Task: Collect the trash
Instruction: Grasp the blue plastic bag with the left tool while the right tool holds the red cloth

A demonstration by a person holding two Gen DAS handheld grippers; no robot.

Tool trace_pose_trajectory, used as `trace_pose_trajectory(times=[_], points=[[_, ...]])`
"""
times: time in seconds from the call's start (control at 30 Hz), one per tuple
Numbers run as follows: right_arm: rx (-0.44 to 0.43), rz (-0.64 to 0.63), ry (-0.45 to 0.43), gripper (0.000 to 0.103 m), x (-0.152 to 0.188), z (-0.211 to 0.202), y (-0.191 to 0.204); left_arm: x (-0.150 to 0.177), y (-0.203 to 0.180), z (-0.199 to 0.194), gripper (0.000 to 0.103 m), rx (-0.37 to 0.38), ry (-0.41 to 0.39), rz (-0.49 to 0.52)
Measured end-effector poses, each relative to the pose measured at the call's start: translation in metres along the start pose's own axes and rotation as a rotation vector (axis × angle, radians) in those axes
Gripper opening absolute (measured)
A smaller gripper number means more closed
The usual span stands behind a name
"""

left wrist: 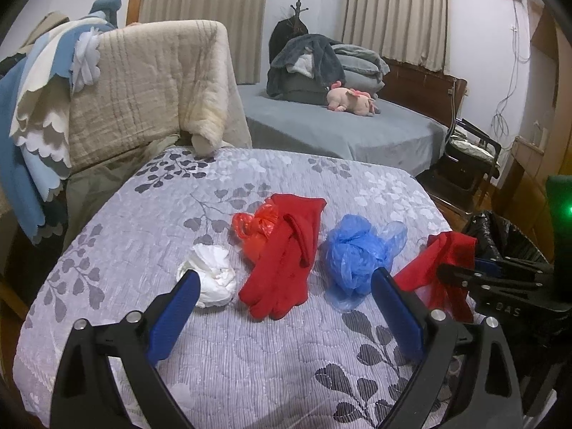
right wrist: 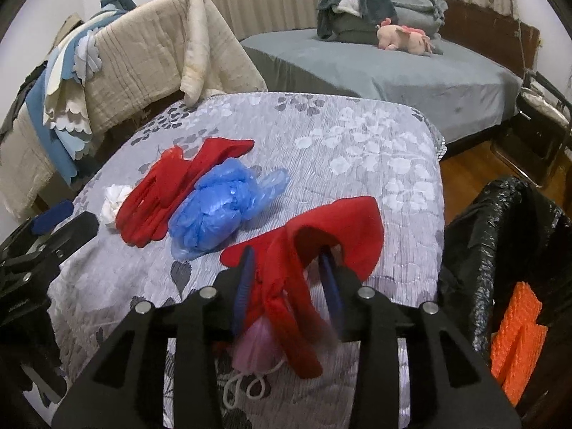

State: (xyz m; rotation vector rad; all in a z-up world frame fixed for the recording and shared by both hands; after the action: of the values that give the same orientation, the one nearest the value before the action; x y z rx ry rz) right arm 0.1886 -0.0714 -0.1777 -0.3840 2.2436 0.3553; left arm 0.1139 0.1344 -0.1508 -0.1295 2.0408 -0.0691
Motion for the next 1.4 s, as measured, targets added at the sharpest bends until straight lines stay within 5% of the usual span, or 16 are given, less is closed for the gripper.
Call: trace_pose_trajectory(times=[0.03, 0.1, 0.13, 0.5, 0.73, 1.03, 1.4], points=[[-0.009, -0.002, 0.005, 0.035, -0.001, 0.003, 0.001, 0.0, 0.0, 0.001, 0.094, -0.001, 0.001, 0.0], [-0.018, -0.02, 0.007, 0.009, -0.004, 0.005, 0.003, 0.0, 0.001, 0.002, 0.094, -0.003, 0.002, -0.002], [-0.023, -0.04, 0.006, 0.007, -0.007, 0.005, 0.006, 0.0, 0.001, 0.002, 0.094, -0.003, 0.002, -0.002], [-0.076, -0.019, -0.115, 0.006, -0.054, -0.012, 0.004, -0.009, 0.001, 0.009, 0.094, 0.005, -0.014, -0.005], [-0.038, -0.002, -0.156, 0.006, -0.075, -0.008, -0.012, -0.022, -0.007, 0.02, 0.087, 0.029, -0.031, -0.004], [0.033, 0.02, -0.122, 0.006, -0.064, 0.004, -0.042, -0.015, -0.045, 0.052, 0.074, 0.123, 0.019, 0.028], [0.038, 0.07, -0.092, 0.006, -0.047, 0.011, -0.063, 0.01, -0.072, 0.099, 0.067, 0.119, 0.139, 0.066]])
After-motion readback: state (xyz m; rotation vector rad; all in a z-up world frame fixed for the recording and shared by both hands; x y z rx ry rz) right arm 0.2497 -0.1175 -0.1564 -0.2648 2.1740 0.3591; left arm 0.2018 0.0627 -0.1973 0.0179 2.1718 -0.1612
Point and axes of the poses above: each gripper's, at about its wrist camera, not at the fingertips, and z roughly the way its jaws point, y to its left, x to its underside, the point moved 1 cm from there along z, roughly the way its jaws point, and after that the axes turned 10 degrees about -y, right-handed, at the moved point
